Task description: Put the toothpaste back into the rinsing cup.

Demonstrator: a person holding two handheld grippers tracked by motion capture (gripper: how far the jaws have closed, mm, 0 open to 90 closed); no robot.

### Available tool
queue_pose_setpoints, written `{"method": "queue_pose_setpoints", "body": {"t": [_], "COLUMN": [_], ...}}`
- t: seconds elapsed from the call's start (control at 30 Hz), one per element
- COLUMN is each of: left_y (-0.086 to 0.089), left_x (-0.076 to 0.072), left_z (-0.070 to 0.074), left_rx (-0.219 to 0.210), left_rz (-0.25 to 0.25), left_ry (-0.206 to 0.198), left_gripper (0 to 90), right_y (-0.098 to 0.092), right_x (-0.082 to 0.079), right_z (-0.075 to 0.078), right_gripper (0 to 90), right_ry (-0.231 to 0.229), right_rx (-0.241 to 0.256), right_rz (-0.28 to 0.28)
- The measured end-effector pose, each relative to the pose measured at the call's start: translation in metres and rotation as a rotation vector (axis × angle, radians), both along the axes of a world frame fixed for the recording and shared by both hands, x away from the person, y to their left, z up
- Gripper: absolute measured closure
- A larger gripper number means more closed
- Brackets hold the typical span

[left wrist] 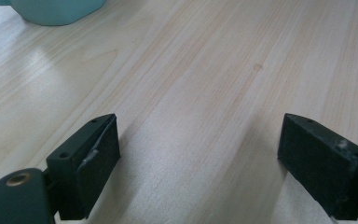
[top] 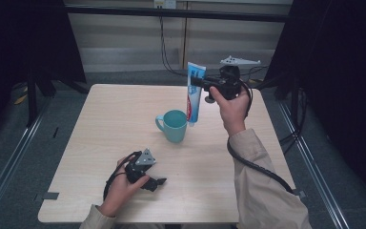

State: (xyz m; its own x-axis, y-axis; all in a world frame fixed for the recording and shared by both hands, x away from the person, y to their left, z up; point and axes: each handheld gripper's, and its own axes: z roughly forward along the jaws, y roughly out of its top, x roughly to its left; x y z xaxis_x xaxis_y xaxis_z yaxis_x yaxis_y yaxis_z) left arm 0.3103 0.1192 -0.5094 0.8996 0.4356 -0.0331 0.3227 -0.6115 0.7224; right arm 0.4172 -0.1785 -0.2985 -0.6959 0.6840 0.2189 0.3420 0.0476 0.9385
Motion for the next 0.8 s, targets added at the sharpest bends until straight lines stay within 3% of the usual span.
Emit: {"method": "queue_pose_setpoints", "body": {"t": [0.8], "left_y": [0.000], "left_x": [0.000], "left_z": [0.000], "left_rx": [-0.001], "left_rz": [0.000], "left_ry": [-0.002], "left_gripper": [11.7], "right_y": [0.014], "right_x": [0.023], "right_z": [0.000], "right_gripper": [77.6], "right_ry": [-0.025], "right_rx": [-0.019], "right_rz": [-0.070]}}
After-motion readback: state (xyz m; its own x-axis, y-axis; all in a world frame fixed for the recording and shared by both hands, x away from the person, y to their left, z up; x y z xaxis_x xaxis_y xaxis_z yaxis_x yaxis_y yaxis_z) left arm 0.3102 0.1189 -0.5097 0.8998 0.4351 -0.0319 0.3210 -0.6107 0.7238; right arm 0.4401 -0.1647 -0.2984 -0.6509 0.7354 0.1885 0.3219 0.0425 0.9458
